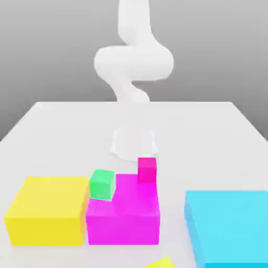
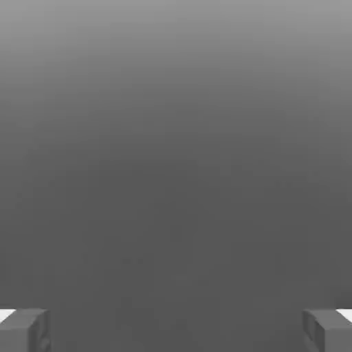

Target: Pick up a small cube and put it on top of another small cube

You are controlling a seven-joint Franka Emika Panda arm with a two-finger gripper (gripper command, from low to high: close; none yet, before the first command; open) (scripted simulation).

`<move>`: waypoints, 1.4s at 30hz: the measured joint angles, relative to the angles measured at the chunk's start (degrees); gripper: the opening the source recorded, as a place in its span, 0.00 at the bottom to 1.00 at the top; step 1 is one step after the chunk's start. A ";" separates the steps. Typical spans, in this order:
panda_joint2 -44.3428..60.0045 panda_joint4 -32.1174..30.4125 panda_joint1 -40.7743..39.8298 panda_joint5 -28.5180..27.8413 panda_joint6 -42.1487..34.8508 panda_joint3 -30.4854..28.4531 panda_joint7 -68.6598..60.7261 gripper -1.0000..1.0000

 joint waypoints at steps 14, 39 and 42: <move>29.43 6.90 -9.33 -2.52 4.77 -2.88 13.76 0.50; 78.71 18.52 -22.85 9.02 17.07 -6.88 23.06 0.00; 78.71 18.52 -22.86 9.10 17.12 -6.86 23.00 0.00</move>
